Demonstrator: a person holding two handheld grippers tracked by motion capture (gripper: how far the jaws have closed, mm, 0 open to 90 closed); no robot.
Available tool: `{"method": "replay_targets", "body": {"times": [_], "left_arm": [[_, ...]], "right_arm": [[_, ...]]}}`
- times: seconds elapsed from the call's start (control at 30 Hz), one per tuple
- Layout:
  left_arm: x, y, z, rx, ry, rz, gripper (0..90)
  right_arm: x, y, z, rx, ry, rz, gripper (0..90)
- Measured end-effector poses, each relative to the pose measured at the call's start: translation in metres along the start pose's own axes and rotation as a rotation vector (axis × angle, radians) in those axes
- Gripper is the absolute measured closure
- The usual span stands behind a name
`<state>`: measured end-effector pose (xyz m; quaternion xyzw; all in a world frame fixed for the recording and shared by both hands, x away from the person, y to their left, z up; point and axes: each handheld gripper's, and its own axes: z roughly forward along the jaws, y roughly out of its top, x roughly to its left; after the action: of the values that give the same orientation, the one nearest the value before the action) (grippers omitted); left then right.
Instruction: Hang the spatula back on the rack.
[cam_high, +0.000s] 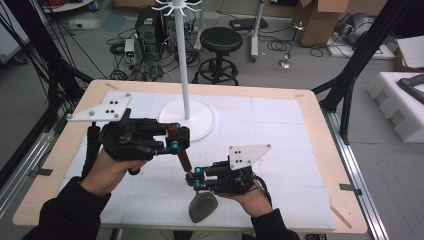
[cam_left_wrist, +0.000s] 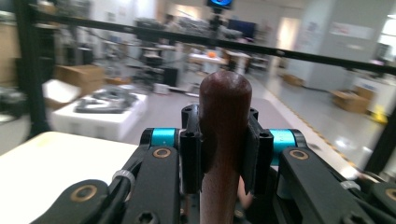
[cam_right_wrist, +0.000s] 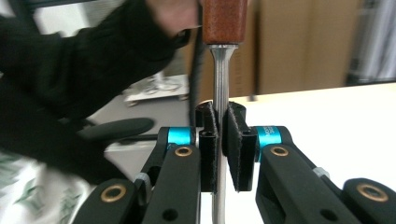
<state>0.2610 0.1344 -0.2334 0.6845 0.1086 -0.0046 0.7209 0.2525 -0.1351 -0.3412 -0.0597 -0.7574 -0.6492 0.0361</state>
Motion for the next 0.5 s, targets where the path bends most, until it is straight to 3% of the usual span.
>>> {"method": "replay_targets", "body": {"times": [0.03, 0.13, 0.2, 0.37, 0.5], "left_arm": [[-0.001, -0.002, 0.000, -0.002, 0.035, -0.005, 48.9], [-0.002, -0.008, 0.001, 0.017, 0.118, 0.017, 46.3], [-0.001, -0.010, 0.003, 0.036, 0.147, 0.012, 46.1], [0.006, -0.015, 0.011, 0.055, 0.166, -0.021, 48.3], [0.009, -0.019, 0.014, 0.070, 0.158, -0.038, 51.5]], "right_arm": [[0.001, 0.000, -0.001, 0.004, -0.043, 0.012, 84.2], [0.001, -0.001, -0.004, -0.030, -0.125, 0.052, 84.2], [0.000, 0.000, -0.007, -0.047, -0.178, 0.079, 84.2], [0.005, 0.000, -0.004, -0.038, -0.255, 0.097, 84.2], [0.006, 0.000, -0.001, -0.034, -0.265, 0.094, 84.2]]}}
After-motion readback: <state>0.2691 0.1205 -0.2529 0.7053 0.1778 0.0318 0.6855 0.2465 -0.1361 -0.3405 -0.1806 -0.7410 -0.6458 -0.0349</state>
